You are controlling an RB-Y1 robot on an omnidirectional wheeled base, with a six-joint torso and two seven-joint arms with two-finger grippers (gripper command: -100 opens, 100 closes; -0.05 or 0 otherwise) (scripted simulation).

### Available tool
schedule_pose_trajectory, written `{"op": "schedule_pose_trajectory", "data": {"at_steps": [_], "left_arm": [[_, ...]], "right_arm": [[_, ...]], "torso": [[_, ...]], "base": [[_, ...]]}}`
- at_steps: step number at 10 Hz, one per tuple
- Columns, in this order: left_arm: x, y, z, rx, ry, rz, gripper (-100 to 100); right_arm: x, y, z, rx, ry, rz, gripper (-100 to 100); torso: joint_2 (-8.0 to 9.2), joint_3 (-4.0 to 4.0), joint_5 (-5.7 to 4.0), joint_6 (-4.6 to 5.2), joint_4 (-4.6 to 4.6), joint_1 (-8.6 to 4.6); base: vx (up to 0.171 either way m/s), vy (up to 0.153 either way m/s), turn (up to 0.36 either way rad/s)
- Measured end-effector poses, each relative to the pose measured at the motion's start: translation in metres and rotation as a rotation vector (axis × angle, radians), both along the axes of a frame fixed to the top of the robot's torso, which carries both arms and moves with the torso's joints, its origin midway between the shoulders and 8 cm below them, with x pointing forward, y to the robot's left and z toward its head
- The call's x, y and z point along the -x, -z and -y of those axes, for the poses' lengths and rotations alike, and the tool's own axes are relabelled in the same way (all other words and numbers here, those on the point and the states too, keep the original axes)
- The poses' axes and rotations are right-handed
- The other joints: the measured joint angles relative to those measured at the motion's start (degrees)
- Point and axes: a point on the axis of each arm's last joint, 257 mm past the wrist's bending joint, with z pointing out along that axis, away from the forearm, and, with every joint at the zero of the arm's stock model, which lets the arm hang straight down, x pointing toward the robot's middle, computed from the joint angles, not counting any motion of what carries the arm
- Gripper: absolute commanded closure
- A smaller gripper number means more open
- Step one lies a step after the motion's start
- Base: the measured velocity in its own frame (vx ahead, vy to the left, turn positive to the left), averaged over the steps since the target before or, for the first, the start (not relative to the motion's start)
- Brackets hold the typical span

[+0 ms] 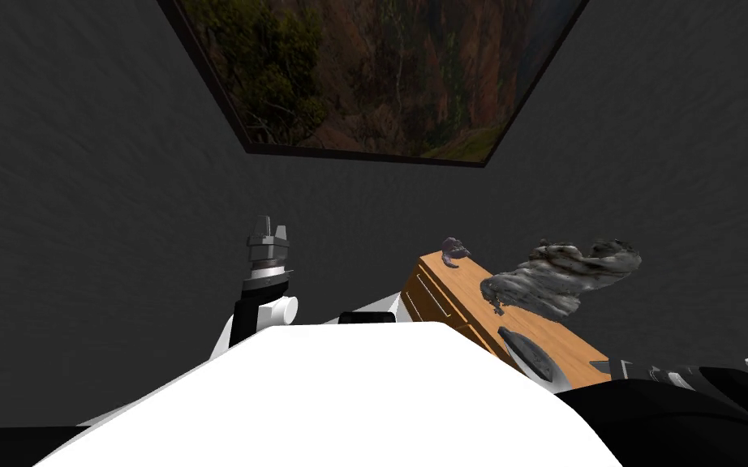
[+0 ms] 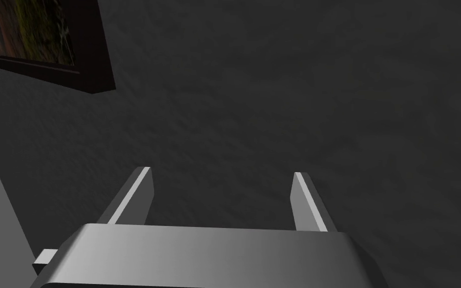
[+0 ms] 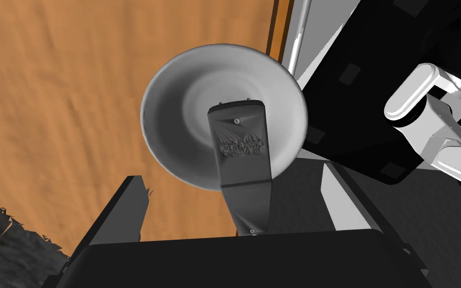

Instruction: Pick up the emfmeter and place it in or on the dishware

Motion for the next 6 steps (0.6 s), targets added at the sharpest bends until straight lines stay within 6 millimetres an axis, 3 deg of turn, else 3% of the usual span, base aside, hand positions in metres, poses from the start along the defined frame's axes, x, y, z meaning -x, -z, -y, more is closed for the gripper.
{"op": "schedule_pose_trajectory", "data": {"at_steps": [1, 6], "left_arm": [[-0.0003, 0.001, 0.0001, 0.001, 0.0, -0.003, 0], [-0.0002, 0.0009, 0.0001, 0.001, 0.0, -0.003, 0]], "right_arm": [[-0.0003, -0.0007, -0.0004, -0.002, -0.004, 0.0, 0], [-0.0002, -0.0006, -0.0004, -0.002, -0.004, 0.0, 0]], "torso": [[-0.24, -0.15, -0.09, -0.04, -0.04, -0.08], [-0.29, -0.18, -0.11, -0.05, -0.06, -0.15]], "base": [[0.0, 0.0, 0.0], [0.0, 0.0, 0.0]]}}
